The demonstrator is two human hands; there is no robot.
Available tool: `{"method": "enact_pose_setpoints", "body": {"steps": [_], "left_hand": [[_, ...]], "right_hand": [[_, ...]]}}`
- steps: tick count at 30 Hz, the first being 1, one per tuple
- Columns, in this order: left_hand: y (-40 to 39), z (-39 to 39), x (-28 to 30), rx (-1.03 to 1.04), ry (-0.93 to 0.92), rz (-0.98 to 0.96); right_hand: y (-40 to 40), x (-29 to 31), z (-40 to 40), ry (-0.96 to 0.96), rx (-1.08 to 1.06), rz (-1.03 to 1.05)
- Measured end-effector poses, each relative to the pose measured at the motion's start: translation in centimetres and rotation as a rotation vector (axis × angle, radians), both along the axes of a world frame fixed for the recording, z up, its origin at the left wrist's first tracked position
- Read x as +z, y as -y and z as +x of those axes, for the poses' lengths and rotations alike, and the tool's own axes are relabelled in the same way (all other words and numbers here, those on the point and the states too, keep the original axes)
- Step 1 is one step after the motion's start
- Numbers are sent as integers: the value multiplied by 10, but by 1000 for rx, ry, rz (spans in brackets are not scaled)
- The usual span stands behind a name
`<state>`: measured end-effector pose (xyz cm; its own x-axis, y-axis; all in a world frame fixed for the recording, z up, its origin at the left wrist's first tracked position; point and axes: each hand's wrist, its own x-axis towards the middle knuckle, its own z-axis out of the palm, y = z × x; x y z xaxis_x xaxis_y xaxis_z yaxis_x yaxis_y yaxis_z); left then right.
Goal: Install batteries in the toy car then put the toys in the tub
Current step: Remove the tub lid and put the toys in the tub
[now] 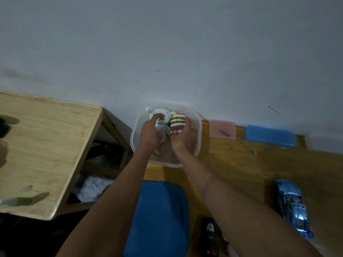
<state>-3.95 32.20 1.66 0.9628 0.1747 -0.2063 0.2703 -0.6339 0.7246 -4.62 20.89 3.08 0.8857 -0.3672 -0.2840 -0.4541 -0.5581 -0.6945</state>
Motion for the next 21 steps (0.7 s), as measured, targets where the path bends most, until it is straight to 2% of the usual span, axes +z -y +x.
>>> {"method": "enact_pose_setpoints", "body": {"steps": [5,10,14,18,21], "left_hand": [[0,-7,3,-10,-35,55],[12,-25,24,8,-16,60],[29,-51,51,72,73,53],[57,-88,70,18,186,55],[88,-133,79,-21,261,-17]], "right_hand": [[0,18,-1,-21,54,-50],[19,49,-20,100,108,-59],[52,69,-48,198,141,-48],[99,73,-85,222,139,-33],[138,66,-125,217,126,-49]]}}
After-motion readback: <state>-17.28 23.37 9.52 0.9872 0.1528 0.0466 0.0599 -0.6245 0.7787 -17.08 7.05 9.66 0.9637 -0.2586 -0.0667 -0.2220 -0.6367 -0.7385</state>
